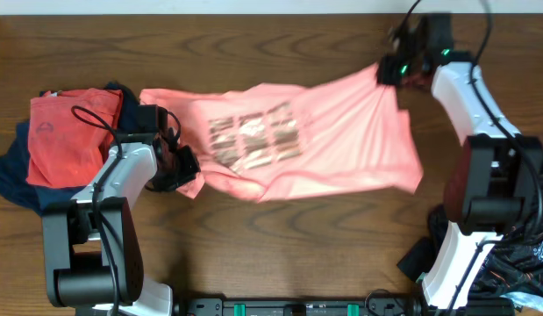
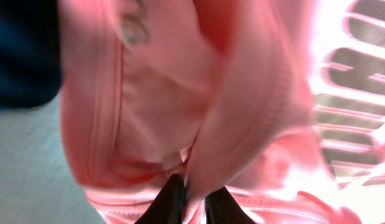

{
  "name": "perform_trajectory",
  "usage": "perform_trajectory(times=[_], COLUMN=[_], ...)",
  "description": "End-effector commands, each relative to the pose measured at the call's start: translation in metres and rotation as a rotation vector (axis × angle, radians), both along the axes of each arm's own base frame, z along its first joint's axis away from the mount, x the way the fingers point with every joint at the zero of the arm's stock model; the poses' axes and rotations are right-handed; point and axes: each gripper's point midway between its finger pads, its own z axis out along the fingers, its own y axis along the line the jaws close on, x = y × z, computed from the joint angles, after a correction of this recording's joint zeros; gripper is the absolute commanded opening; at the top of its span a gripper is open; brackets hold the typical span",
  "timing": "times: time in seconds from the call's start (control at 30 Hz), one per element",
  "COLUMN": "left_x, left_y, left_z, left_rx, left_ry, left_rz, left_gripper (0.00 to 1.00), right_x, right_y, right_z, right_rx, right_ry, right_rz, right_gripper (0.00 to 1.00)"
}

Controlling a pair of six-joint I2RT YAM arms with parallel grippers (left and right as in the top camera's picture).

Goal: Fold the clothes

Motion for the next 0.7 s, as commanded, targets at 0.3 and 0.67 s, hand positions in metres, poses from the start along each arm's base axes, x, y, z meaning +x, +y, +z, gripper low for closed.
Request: perform_trajectory(times=[0.3,0.67], left_x=[0.003,-0.017], left_y=[-0.008,-0.009], left_z=[0.005,0.002], left_rx=[-0.046,-0.050], left_ry=[-0.029,0.054], left_rz=[-0.018,-0.016], left_gripper=[0.17,0.29], right_x=[-0.021,-0.150], right_y=[-0.076,-0.117], right_z=[0.030,-0.012], right_rx=[-0.305,-0.236], right_ry=[0.075,0.633], right_rz=[-0.266,-0.453], right_gripper=[0.96,0.99])
